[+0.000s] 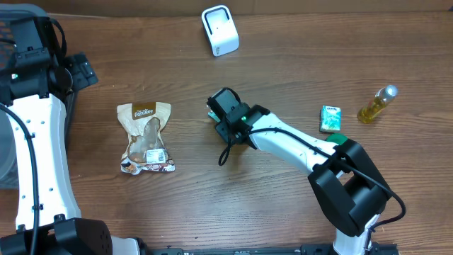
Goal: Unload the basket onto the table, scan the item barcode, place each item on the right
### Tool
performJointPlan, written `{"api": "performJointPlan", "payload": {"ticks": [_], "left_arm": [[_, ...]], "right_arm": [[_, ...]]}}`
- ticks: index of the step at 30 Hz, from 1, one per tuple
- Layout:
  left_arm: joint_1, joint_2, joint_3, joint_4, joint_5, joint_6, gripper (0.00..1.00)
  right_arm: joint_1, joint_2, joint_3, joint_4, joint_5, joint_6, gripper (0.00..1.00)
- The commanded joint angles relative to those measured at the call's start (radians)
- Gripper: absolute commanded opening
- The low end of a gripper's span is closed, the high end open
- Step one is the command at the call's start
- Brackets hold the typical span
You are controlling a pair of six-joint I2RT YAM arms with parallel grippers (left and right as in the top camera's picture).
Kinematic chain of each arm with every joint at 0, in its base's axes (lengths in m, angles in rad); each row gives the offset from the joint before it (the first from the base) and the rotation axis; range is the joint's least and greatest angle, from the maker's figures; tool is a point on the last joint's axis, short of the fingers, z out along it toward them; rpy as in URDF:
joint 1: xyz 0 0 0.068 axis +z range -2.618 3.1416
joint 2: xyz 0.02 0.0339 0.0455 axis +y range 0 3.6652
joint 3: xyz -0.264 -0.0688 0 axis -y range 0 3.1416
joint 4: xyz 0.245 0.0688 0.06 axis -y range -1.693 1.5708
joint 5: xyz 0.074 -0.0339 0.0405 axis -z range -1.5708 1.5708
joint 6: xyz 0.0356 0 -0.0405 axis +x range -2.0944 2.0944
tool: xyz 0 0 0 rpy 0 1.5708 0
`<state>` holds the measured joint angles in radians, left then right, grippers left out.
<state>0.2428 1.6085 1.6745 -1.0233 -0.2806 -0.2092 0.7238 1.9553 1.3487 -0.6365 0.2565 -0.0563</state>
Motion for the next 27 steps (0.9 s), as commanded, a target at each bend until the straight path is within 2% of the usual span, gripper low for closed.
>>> {"api": "performJointPlan", "payload": {"ticks": [1,5,9,19,22,27], "left_arm": [[0.005,0.000,0.011,0.002,0.001,0.003,1.00],[0.005,0.000,0.011,0.002,0.001,0.003,0.99],[0.005,0.000,0.011,0.002,0.001,0.003,1.00],[0.005,0.000,0.011,0.002,0.001,0.003,1.00],[0.005,0.000,0.011,0.002,0.001,0.003,1.00],[0.005,0.000,0.011,0.002,0.001,0.003,0.99]], "right_arm": [[0.014,-0.066,0.092,-0.077,0.006,0.000,0.64],[0.013,-0.061,0.083,-0.116,-0.020,0.000,0.62],[0.012,-0.006,0.065,-0.111,-0.080,-0.001,0.54],[0.014,0.153,0.064,-0.092,-0.015,-0.001,0.49],[0.015,0.160,0.064,-0.095,-0.014,-0.001,0.41],[0.015,0.161,0.064,-0.113,-0.014,0.000,0.33]]}}
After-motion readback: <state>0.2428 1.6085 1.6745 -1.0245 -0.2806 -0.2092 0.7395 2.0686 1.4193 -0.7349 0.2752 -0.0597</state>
